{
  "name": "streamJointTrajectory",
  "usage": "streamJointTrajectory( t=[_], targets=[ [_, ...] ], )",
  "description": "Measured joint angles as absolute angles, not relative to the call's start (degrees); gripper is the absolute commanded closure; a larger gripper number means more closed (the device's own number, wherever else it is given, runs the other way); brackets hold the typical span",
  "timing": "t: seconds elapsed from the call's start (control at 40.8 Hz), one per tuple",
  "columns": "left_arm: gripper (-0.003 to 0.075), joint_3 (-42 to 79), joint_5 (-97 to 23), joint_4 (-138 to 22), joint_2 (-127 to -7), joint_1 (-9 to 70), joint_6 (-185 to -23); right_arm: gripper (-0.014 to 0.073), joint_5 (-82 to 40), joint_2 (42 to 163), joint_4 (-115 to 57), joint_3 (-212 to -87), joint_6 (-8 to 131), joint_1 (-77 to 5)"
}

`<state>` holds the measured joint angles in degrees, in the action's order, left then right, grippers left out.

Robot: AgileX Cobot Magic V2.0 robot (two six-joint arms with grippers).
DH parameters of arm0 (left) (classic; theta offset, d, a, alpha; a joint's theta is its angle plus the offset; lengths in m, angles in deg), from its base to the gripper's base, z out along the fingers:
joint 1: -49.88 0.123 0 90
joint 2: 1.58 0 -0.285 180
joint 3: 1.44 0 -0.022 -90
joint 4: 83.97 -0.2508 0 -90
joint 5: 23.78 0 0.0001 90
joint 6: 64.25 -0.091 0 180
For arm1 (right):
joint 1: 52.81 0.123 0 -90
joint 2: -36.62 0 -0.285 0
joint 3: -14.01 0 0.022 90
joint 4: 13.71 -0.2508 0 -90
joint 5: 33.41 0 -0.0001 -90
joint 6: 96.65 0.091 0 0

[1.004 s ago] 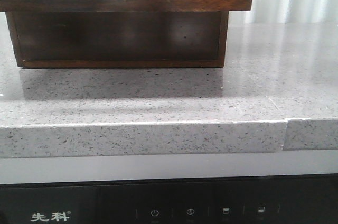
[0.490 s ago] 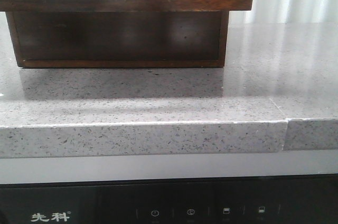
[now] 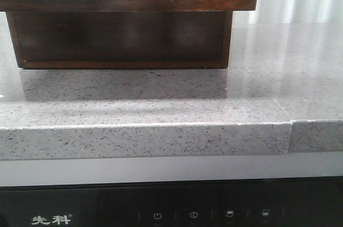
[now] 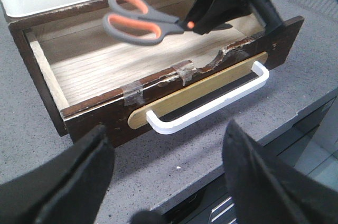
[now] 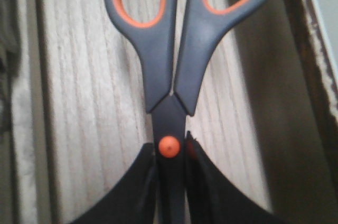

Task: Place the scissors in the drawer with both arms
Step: 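Carry the scissors over the open drawer and release them inside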

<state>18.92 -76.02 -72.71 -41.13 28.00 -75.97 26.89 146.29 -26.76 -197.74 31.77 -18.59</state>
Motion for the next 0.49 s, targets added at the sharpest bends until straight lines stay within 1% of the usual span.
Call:
streamJointTrajectory(
  t=[0.073,0.171,0.245,0.294,0.49],
  targets=[
    [0.0280,18.92,-76.02,-72.71,-41.13,28.00,-75.97,0.0429,26.89,147.34,-25.29,-197.74,31.67,-18.59],
    [0.0280,18.92,-76.02,-72.71,-41.13,28.00,-75.97,0.0307,26.89,147.65,-24.77,-197.74,31.67,-18.59],
    [0.0280,18.92,-76.02,-72.71,-41.13,28.00,-75.97,0.0236,26.86,147.65,-24.68,-197.74,31.67,-18.59],
    [0.0280,18.92,-76.02,-72.71,-41.13,28.00,-75.97,0.0216,26.73,147.65,-24.68,-197.74,31.67,-18.59],
    [0.0280,18.92,-76.02,-72.71,-41.13,28.00,-75.97,0.0213,26.52,147.65,-24.68,-197.74,31.67,-18.59]
  ],
)
